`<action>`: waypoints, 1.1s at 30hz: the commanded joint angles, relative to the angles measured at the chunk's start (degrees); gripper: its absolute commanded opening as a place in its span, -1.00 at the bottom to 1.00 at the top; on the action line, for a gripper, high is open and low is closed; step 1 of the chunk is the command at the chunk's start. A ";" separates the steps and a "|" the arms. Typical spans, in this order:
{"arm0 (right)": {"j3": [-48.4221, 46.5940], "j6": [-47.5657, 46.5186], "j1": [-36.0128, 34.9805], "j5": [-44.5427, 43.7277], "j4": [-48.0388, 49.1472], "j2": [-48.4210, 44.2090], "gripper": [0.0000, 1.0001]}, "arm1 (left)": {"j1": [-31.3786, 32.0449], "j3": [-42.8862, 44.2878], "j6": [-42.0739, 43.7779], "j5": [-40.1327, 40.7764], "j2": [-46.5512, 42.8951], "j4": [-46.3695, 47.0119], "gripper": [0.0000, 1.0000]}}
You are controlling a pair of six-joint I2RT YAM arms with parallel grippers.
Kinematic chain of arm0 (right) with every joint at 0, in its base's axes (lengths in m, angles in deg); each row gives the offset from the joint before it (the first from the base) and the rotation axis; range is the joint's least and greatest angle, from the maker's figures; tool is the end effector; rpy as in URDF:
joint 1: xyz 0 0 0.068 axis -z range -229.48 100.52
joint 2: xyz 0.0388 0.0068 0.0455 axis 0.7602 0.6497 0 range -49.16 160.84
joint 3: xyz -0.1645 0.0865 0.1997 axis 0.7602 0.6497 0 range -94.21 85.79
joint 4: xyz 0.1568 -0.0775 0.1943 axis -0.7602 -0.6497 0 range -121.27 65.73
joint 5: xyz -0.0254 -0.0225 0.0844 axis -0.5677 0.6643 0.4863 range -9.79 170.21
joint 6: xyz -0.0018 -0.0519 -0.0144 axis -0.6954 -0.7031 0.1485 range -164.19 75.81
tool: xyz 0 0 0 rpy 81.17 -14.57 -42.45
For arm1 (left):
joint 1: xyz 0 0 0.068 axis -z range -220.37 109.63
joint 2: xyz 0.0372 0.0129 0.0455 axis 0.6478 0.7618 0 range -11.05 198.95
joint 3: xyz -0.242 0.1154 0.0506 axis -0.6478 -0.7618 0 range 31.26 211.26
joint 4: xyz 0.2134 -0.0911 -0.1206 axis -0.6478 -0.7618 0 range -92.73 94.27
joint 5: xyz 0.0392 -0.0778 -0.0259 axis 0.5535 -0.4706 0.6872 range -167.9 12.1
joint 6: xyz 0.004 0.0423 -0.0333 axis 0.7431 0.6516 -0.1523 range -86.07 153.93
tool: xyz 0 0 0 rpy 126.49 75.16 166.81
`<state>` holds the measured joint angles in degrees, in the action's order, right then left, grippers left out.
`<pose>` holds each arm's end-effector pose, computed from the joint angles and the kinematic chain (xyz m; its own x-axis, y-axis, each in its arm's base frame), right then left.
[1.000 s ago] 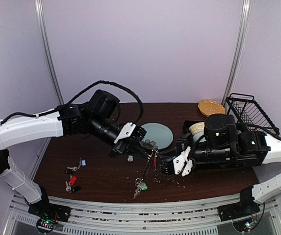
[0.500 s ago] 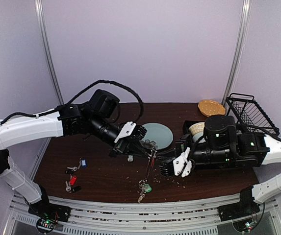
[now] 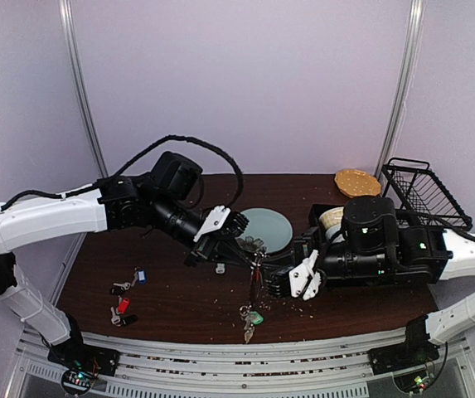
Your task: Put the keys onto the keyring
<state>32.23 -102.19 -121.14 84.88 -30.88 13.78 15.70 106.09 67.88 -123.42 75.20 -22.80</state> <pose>0.0781 0.2446 0.3377 0.7772 -0.3416 -0.5284 -0.5879 -0.0950 -0.8033 0.1643 -0.2898 0.3256 0.2106 0.3881 -0.8972 0.9348 -0.3485 0.0686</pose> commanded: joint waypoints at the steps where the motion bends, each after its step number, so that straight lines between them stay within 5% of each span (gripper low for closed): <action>1: 0.56 1.57 -0.41 -0.66 4.05 0.16 -1.00 | 0.02 2.17 -0.69 -1.85 0.66 2.79 -1.00; 33: 3.26 -0.51 -0.07 0.16 2.13 -4.92 -1.00 | -0.09 0.14 -1.78 -2.93 -0.74 5.93 -1.00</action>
<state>34.53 -102.76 -121.14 84.53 -30.55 11.26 15.70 105.00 66.77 -124.45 74.85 -19.58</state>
